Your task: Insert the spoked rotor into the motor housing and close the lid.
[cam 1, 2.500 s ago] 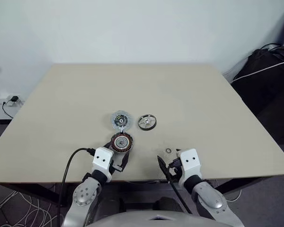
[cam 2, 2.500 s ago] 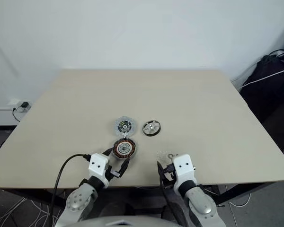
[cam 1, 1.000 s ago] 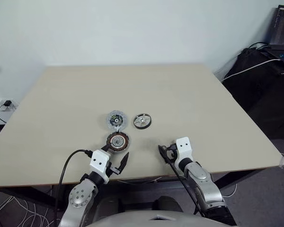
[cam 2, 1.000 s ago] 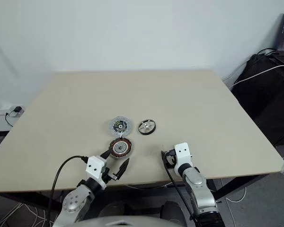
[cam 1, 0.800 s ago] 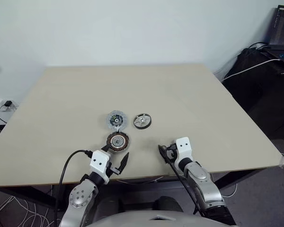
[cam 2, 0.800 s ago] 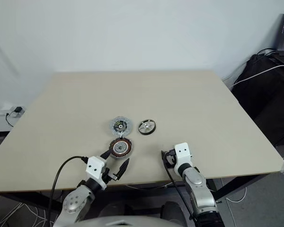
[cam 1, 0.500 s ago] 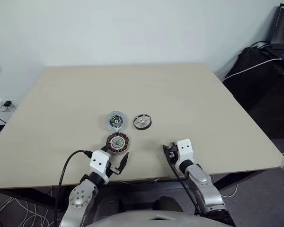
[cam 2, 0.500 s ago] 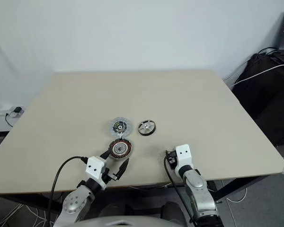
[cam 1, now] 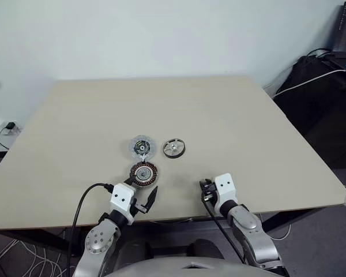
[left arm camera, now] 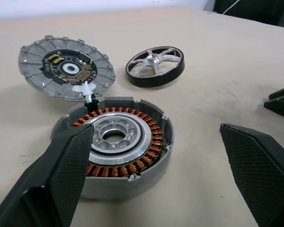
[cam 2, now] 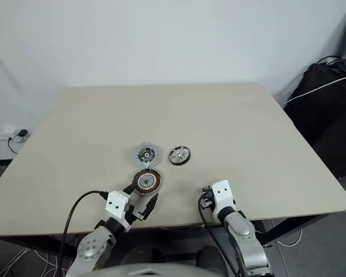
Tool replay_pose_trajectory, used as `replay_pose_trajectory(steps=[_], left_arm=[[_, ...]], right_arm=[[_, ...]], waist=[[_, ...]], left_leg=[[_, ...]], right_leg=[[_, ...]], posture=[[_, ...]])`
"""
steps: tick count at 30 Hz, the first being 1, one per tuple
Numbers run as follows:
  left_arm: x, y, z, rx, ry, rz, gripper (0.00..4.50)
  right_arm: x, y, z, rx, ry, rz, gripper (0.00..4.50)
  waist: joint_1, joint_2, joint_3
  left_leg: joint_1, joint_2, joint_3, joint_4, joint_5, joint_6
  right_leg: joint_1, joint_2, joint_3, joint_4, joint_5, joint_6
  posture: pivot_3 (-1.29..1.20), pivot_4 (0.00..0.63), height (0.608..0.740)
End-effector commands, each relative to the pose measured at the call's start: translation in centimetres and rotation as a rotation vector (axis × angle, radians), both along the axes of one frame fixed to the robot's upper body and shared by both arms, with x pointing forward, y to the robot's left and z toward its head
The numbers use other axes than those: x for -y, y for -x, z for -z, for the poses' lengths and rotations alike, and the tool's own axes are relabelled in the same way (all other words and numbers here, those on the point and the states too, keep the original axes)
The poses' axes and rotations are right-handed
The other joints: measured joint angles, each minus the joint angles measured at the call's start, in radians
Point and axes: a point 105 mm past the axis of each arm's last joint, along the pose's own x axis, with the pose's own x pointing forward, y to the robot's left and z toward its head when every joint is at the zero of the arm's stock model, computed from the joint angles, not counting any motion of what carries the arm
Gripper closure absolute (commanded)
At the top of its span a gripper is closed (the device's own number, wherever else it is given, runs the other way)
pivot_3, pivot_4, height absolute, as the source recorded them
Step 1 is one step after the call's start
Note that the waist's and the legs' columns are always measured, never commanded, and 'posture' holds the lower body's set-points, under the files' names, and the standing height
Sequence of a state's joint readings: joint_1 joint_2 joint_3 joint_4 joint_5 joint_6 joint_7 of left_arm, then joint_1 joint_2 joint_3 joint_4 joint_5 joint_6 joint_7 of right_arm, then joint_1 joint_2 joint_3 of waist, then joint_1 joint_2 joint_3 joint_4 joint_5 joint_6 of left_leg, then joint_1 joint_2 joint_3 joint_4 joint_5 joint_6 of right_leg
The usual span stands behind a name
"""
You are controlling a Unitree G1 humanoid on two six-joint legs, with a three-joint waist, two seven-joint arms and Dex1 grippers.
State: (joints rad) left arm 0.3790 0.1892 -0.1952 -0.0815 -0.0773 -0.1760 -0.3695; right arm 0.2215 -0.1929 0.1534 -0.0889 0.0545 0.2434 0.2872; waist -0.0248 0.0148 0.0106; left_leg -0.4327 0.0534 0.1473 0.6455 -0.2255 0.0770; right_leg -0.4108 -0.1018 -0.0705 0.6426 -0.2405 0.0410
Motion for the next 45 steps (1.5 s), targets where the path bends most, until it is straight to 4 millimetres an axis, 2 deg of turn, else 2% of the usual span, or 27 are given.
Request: replay_pose_trajectory(steps=[1,8,14,25,31,45], left_arm=[[0.0,-0.3,-1.3,0.059,0.000,0.002,0.00],[-0.8,0.0,-0.8,0.048,-0.012,-0.025,0.00],[-1.9,0.5,-0.2,0.041,-0.031,-0.056,0.00],[-3.0,1.9,1.8,0.008,-0.057,-0.067,0.00],[-3.2,2.1,2.1,0.010,-0.063,-0.076,0.00],[-2.9,1.8,1.7,0.033,-0.060,-0.080,0.00]], right_arm=[[-2.0,-1.6,-3.4,0.105,-0.021,-0.076,3.80],[-5.6,-4.1,-3.9,0.107,0.063,-0.216,3.80],[-8.6,-5.2,-3.9,0.117,0.083,-0.335,3.80],[-13.8,-4.7,-4.1,0.132,0.072,-0.543,3.80],[-15.4,-4.9,-4.2,0.140,0.071,-0.589,3.80],[-17.1,-5.2,-4.0,0.135,0.064,-0.643,3.80]], waist=[[-0.001,0.000,0.001],[0.001,-0.003,0.003],[0.002,-0.005,0.005],[-0.004,-0.006,0.005],[-0.004,-0.007,0.005],[-0.011,-0.007,0.005]], left_leg=[[0.000,0.000,0.000,0.000,0.000,0.000],[-0.001,0.000,0.000,0.000,0.000,0.000],[-0.003,0.000,0.000,0.001,0.000,0.000],[-0.003,0.000,0.001,0.001,0.000,0.000],[-0.003,0.000,0.001,0.001,0.000,0.000],[-0.003,0.000,0.001,0.001,0.000,-0.001]], right_leg=[[0.000,0.000,0.000,0.000,0.000,0.000],[0.000,-0.001,-0.002,0.000,0.000,0.000],[-0.003,0.000,-0.002,0.000,0.003,-0.004],[-0.003,0.000,-0.003,0.000,0.003,-0.005],[-0.003,0.000,-0.003,0.001,0.003,-0.005],[-0.004,0.000,-0.003,0.001,0.004,-0.005]], posture=[[0.00,0.000,0.740],[0.00,0.000,0.740],[0.00,0.000,0.740],[0.00,0.000,0.740],[0.00,0.000,0.740],[0.00,0.000,0.740]])
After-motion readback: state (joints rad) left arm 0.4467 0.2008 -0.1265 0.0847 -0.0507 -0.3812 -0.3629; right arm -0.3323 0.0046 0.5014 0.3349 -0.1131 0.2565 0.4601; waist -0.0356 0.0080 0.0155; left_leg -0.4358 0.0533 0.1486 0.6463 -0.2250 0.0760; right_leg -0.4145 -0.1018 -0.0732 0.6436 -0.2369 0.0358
